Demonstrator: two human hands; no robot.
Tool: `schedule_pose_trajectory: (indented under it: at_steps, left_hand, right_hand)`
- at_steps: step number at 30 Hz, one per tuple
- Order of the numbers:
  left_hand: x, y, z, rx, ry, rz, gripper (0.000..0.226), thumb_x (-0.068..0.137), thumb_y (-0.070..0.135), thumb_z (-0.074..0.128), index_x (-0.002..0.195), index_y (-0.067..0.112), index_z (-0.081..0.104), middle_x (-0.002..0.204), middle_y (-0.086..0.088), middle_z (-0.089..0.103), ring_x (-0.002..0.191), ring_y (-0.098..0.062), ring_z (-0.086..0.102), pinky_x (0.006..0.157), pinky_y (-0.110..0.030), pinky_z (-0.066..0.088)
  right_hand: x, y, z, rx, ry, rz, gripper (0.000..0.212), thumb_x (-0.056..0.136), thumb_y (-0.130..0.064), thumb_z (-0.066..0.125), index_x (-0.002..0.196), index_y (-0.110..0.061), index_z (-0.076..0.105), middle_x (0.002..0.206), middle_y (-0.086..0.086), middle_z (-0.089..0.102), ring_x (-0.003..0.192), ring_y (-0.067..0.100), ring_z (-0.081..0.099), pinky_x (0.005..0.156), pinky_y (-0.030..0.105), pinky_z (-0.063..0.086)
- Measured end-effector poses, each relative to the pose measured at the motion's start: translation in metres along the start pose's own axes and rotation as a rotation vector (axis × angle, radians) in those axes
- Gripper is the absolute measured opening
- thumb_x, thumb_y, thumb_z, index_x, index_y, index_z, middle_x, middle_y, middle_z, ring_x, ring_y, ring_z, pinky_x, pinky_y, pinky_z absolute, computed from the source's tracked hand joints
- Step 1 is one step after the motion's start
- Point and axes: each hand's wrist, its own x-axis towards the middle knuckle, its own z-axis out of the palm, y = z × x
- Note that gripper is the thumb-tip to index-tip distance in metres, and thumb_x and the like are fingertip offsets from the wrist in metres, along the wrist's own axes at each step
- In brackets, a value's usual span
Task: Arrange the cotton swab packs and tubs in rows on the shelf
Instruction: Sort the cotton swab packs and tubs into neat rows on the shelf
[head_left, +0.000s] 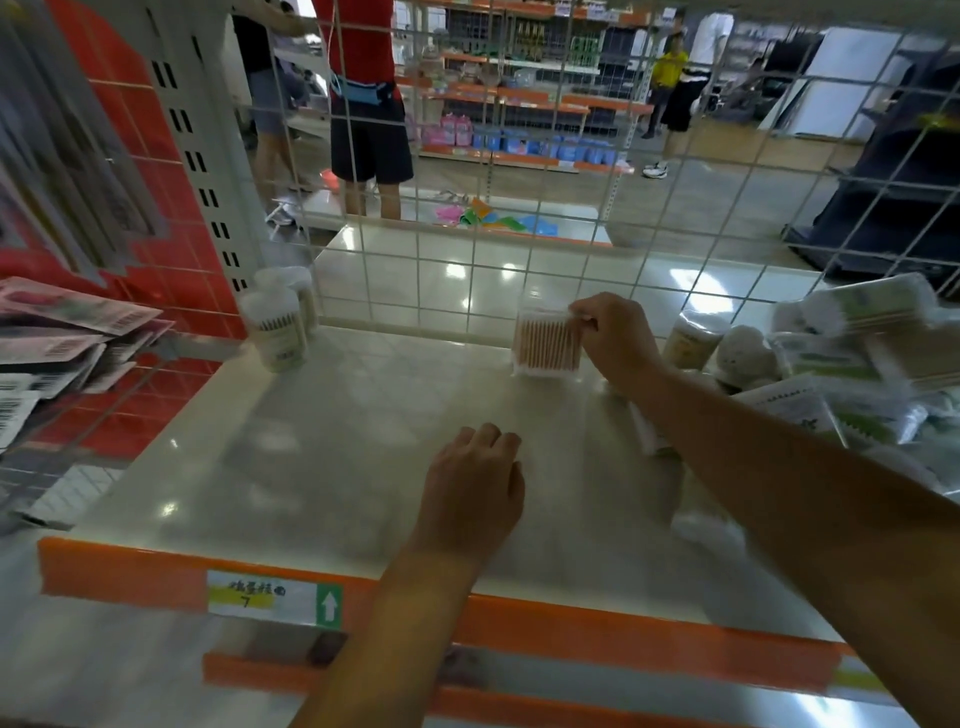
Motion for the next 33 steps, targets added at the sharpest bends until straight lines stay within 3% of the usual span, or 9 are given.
schedule_pose_trajectory:
  at_steps: [3, 7, 14, 21, 26, 28, 31, 33]
  left_hand:
    - [-0.001, 0.001, 0.001, -0.010, -0.006, 0.003, 0.015, 0.067, 0.013, 0.056, 0.078, 0.009, 0.067, 0.072, -0.003, 0.062, 0.064, -0.023, 0.060, 0.052, -0.030, 0.049]
    - [0.000, 0.002, 0.001, -0.014, 0.015, 0.014, 0.013, 0.065, 0.011, 0.057, 0.074, 0.009, 0.066, 0.069, -0.003, 0.062, 0.062, -0.023, 0.059, 0.050, -0.031, 0.048]
    - [0.001, 0.005, -0.008, 0.008, -0.027, 0.032, 0.017, 0.066, 0.010, 0.056, 0.079, 0.009, 0.067, 0.070, -0.004, 0.064, 0.063, -0.023, 0.061, 0.050, -0.030, 0.049]
    - [0.025, 0.031, -0.046, 0.157, 0.003, 0.118, 0.022, 0.082, 0.008, 0.057, 0.102, 0.004, 0.065, 0.091, -0.012, 0.066, 0.085, -0.028, 0.060, 0.071, -0.035, 0.047]
    - [0.024, 0.071, -0.049, 0.229, -0.089, 0.188, 0.030, 0.092, 0.018, 0.044, 0.118, 0.011, 0.056, 0.114, -0.007, 0.059, 0.104, -0.025, 0.051, 0.085, -0.033, 0.040]
    - [0.023, 0.086, -0.049, 0.252, -0.115, 0.188, 0.031, 0.093, 0.019, 0.042, 0.120, 0.012, 0.056, 0.118, -0.006, 0.057, 0.108, -0.024, 0.050, 0.089, -0.033, 0.039]
    - [0.023, 0.108, -0.049, 0.293, -0.172, 0.192, 0.034, 0.095, 0.022, 0.040, 0.127, 0.015, 0.050, 0.124, -0.005, 0.054, 0.116, -0.025, 0.045, 0.094, -0.035, 0.035]
    - [0.022, 0.127, -0.049, 0.292, -0.200, 0.205, 0.036, 0.095, 0.022, 0.039, 0.130, 0.015, 0.046, 0.125, -0.004, 0.051, 0.119, -0.024, 0.042, 0.095, -0.035, 0.033]
  right_hand:
    - [-0.003, 0.006, 0.007, -0.045, -0.023, 0.051, 0.027, 0.089, -0.007, 0.052, 0.112, -0.003, 0.065, 0.102, 0.019, 0.057, 0.094, 0.030, 0.055, 0.080, 0.030, 0.040]
    - [-0.008, 0.006, 0.012, -0.190, -0.001, 0.052, 0.035, 0.090, -0.012, 0.052, 0.124, -0.014, 0.059, 0.111, 0.015, 0.056, 0.103, 0.030, 0.050, 0.087, 0.038, 0.039]
    - [-0.025, -0.007, 0.004, -0.291, 0.074, -0.003, 0.056, 0.078, -0.005, 0.061, 0.132, -0.006, 0.046, 0.129, 0.019, 0.046, 0.120, 0.039, 0.038, 0.095, 0.048, 0.033]
    - [-0.088, -0.027, -0.028, -0.309, -0.081, -0.223, 0.044, 0.080, -0.010, 0.060, 0.123, -0.008, 0.053, 0.124, 0.010, 0.053, 0.117, 0.030, 0.045, 0.097, 0.042, 0.035]
    - [-0.131, -0.018, -0.055, -0.347, -0.078, -0.245, 0.048, 0.060, -0.007, 0.075, 0.107, -0.007, 0.063, 0.101, 0.010, 0.063, 0.096, 0.033, 0.060, 0.076, 0.044, 0.050]
    - [-0.146, -0.013, -0.067, -0.374, -0.106, -0.216, 0.049, 0.063, -0.007, 0.072, 0.110, -0.006, 0.062, 0.107, 0.012, 0.062, 0.102, 0.035, 0.057, 0.083, 0.047, 0.046]
    - [-0.160, -0.006, -0.083, -0.379, -0.178, -0.128, 0.052, 0.084, -0.012, 0.055, 0.135, -0.010, 0.043, 0.139, 0.010, 0.042, 0.130, 0.030, 0.034, 0.105, 0.044, 0.026]
    - [-0.174, 0.001, -0.098, -0.370, -0.165, -0.142, 0.050, 0.080, -0.013, 0.060, 0.129, -0.010, 0.050, 0.130, 0.010, 0.050, 0.123, 0.030, 0.043, 0.097, 0.045, 0.036]
